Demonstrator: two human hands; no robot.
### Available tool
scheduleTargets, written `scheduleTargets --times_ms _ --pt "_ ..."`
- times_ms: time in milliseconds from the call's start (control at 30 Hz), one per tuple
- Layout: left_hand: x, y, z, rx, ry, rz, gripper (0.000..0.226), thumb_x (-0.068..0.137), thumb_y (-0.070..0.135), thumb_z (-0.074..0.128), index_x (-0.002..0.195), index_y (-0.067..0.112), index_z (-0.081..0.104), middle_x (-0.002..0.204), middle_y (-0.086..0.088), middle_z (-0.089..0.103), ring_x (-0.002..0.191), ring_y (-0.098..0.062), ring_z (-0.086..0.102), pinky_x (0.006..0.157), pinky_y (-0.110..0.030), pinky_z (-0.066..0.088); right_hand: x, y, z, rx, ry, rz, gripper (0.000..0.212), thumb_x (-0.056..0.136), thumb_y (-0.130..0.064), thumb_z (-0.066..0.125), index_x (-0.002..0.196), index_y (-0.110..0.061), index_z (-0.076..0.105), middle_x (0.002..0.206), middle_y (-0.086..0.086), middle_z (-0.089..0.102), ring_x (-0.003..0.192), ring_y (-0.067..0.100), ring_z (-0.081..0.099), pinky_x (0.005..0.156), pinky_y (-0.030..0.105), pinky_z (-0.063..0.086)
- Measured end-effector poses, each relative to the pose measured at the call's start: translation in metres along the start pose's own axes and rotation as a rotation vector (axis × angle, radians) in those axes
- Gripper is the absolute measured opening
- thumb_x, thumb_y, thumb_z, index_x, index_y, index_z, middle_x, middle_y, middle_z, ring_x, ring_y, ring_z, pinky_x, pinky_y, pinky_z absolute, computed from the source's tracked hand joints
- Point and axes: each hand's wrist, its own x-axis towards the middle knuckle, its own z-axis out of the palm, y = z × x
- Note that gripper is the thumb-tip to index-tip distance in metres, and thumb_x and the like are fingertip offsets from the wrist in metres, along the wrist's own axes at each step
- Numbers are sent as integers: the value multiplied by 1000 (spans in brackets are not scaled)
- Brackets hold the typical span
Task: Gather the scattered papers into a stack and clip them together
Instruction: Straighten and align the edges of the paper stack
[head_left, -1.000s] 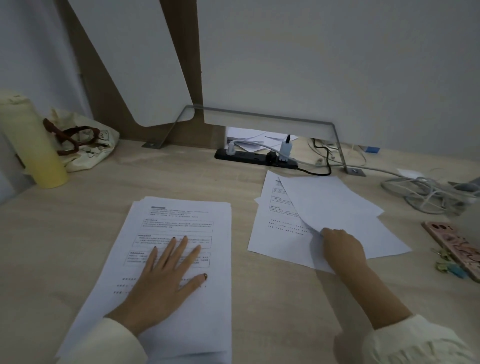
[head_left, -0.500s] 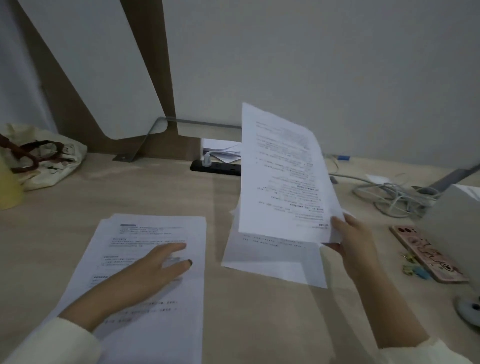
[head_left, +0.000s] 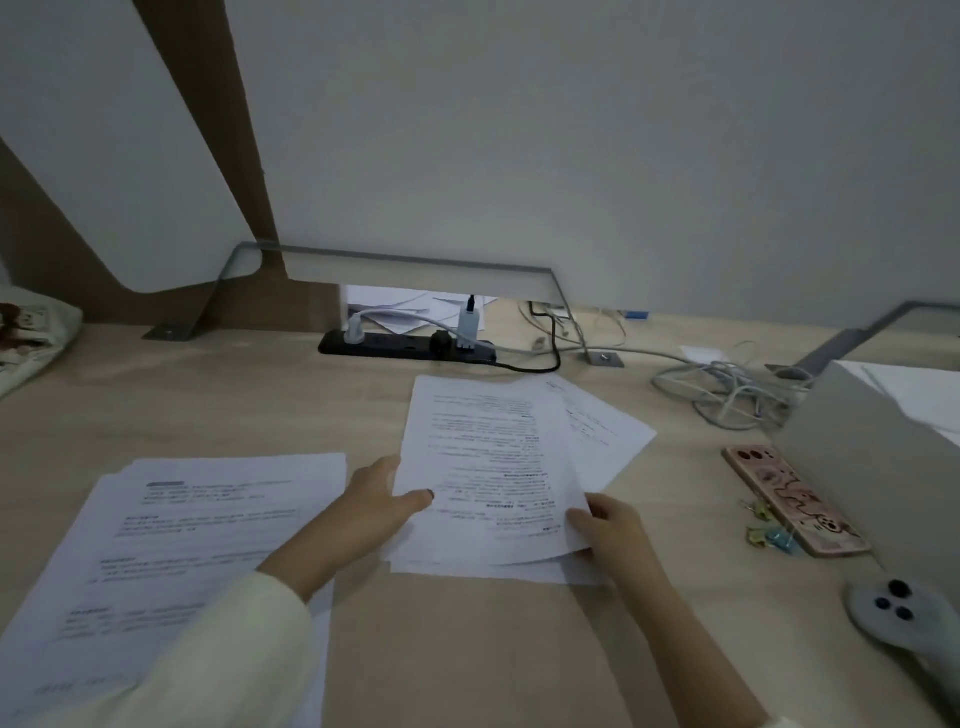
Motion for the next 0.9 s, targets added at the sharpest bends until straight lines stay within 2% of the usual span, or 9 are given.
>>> scheduleTargets --times_ms 167,267,333,467,567,667,733,800,900 --pt "48 -16 19 -189 107 -170 65 88 19 58 142 3 27 146 -11 35 129 -31 42 89 -29 39 10 1 -8 -19 12 69 54 85 -13 60 135 -1 44 133 17 49 118 30 51 100 35 39" --pt "57 -19 24 -226 113 -225 82 80 26 65 144 1 20 149 -15 31 130 -32 41 92 -32 41 9 -3 -12 209 -72 110 38 78 -8 62 113 7 57 88 11 47 77 21 46 65 27 39" --pt "58 -21 27 -277 98 -238 89 69 31 69 141 0 27 143 -16 41 123 -34 48 97 -38 45 8 -4 -15 257 -84 108 14 77 -7 61 89 0 60 77 10 50 65 18 45 53 24 34" --pt "61 -26 34 -305 126 -245 54 83 11 62 132 4 39 129 -16 52 112 -31 54 90 -34 44 6 -1 -15 218 -72 82 10 84 -8 60 92 -6 64 85 7 70 74 21 66 67 32 53" --pt "56 -24 35 -347 68 -155 13 79 3 62 92 1 60 89 -13 66 79 -29 61 72 -35 49 1 -3 -16 151 1 1 13 84 -11 60 96 -10 55 87 4 63 74 17 61 61 26 48" --pt "51 -15 26 -329 81 -118 19 86 5 57 105 1 57 85 -12 62 73 -24 54 64 -34 42 -1 -11 -31 -3 74 -177 10 85 -6 54 93 -12 57 85 5 65 75 21 60 59 29 44" --pt "50 -7 17 -118 271 11 43 85 12 61 125 6 45 113 -11 54 96 -25 54 78 -37 45 -2 -24 -48 -147 91 -285 16 86 -7 51 96 -16 59 87 5 67 80 24 62 66 35 47" --pt "45 8 7 236 473 294 67 82 23 66 139 14 32 141 -9 33 125 -24 40 99 -38 40 -4 -41 -65 -295 70 -418 18 87 -9 52 98 -20 62 94 1 67 89 21 60 72 34 44" --pt "41 43 -4 665 530 797 83 77 41 67 145 17 25 151 -11 21 140 -24 17 114 -37 19 -9 -72 -81 -510 77 -615 18 88 -12 56 101 -19 66 101 -5 59 100 14 45 74 21 26"
